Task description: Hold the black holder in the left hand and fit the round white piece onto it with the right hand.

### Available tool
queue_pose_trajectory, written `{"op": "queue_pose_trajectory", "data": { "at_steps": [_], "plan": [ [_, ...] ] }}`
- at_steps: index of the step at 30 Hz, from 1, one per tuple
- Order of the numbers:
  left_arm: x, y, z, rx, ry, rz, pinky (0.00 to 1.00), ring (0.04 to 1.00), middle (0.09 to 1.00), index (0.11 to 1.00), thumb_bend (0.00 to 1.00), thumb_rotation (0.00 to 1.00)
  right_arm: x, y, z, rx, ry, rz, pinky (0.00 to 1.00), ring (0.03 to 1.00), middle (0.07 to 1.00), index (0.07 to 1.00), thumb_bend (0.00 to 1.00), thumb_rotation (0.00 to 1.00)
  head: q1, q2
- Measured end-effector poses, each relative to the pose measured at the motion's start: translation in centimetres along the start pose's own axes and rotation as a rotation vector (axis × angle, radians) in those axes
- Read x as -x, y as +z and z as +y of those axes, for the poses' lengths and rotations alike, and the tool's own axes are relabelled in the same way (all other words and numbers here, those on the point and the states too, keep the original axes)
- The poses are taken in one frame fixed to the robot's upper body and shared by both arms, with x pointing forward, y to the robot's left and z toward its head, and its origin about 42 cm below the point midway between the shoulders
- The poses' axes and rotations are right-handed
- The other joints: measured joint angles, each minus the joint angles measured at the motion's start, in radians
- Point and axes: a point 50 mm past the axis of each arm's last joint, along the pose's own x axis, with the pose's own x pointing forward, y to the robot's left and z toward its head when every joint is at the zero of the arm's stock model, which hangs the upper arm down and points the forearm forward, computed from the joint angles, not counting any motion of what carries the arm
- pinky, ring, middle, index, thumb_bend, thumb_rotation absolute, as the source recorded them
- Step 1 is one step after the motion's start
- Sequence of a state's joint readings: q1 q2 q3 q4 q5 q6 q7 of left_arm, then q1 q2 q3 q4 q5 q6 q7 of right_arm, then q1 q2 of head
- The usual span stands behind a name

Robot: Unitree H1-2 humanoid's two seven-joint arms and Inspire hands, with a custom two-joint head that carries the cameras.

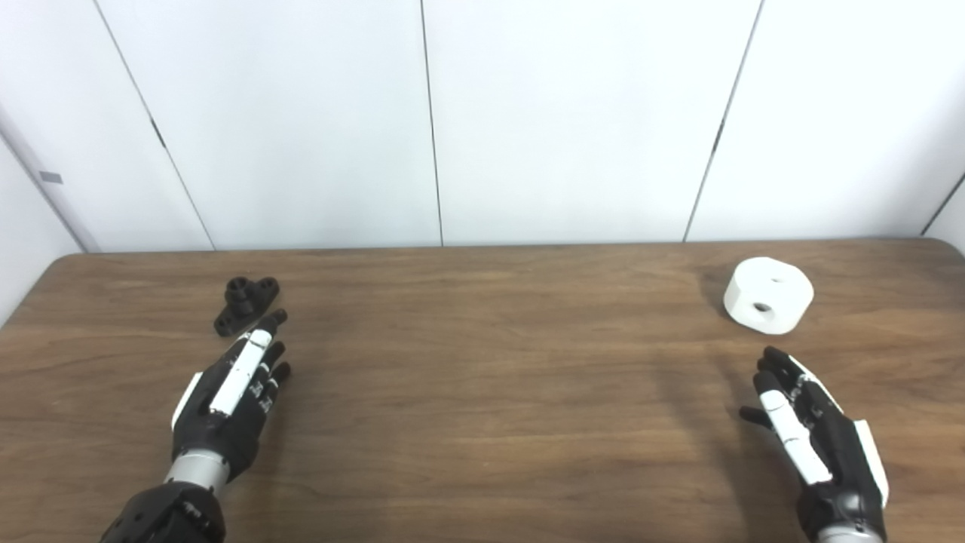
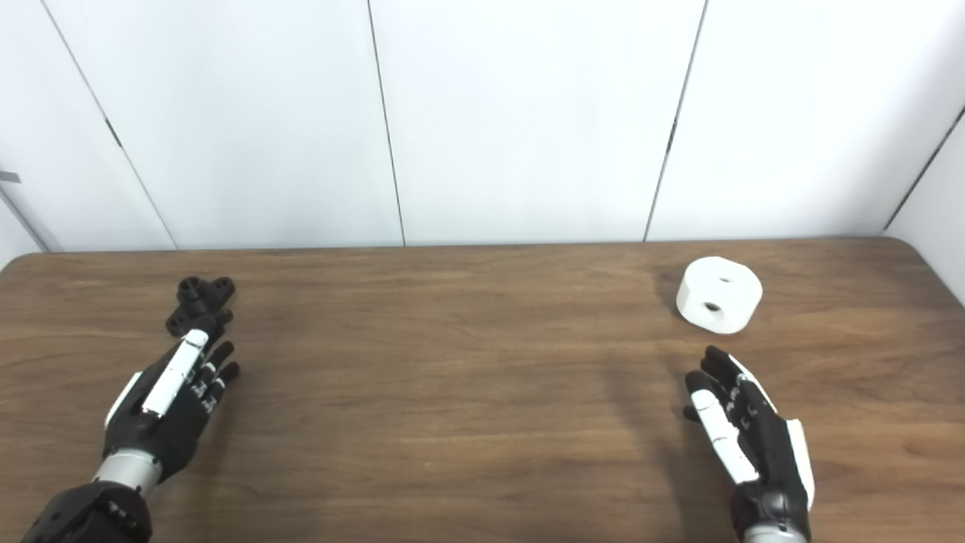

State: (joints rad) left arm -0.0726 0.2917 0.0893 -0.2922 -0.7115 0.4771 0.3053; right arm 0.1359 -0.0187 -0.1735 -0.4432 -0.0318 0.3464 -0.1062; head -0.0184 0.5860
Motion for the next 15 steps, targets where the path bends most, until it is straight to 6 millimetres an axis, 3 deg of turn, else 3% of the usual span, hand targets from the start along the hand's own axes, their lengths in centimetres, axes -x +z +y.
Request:
{"op": "queue_pose_trajectory", "data": {
  "at_steps": [1,2,7,12,15],
  "plan": [
    [0.0,-0.02,-0.02,-0.002,0.0,-0.002,1.0,1.0,1.0,0.783,0.65,0.4,0.0,-0.01,0.0,-0.001,0.0,0.0,0.68,0.861,0.856,0.837,0.43,0.62,0.0,0.0],
    [0.0,-0.03,-0.02,-0.003,-0.002,-0.004,1.0,1.0,1.0,0.853,0.64,0.4,-0.01,-0.03,0.0,-0.001,0.001,0.0,0.67,0.856,0.852,0.832,0.44,0.62,0.0,0.0],
    [0.0,-0.03,-0.03,-0.007,0.0,-0.006,1.0,1.0,1.0,0.917,0.6,0.4,-0.02,-0.06,0.01,-0.001,0.0,0.001,0.68,0.858,0.853,0.827,0.44,0.62,0.0,-0.002],
    [-0.01,-0.03,-0.01,-0.013,0.002,-0.007,1.0,1.0,1.0,0.854,0.61,0.42,-0.08,-0.33,0.02,0.0,0.001,0.008,0.66,0.851,0.847,0.822,0.44,0.61,0.0,-0.005],
    [-0.01,-0.03,0.0,-0.016,0.003,-0.008,1.0,1.0,1.0,0.928,0.59,0.42,-0.11,-0.49,0.03,0.0,0.001,0.012,0.67,0.861,0.854,0.828,0.44,0.62,0.012,-0.017]
  ]
}}
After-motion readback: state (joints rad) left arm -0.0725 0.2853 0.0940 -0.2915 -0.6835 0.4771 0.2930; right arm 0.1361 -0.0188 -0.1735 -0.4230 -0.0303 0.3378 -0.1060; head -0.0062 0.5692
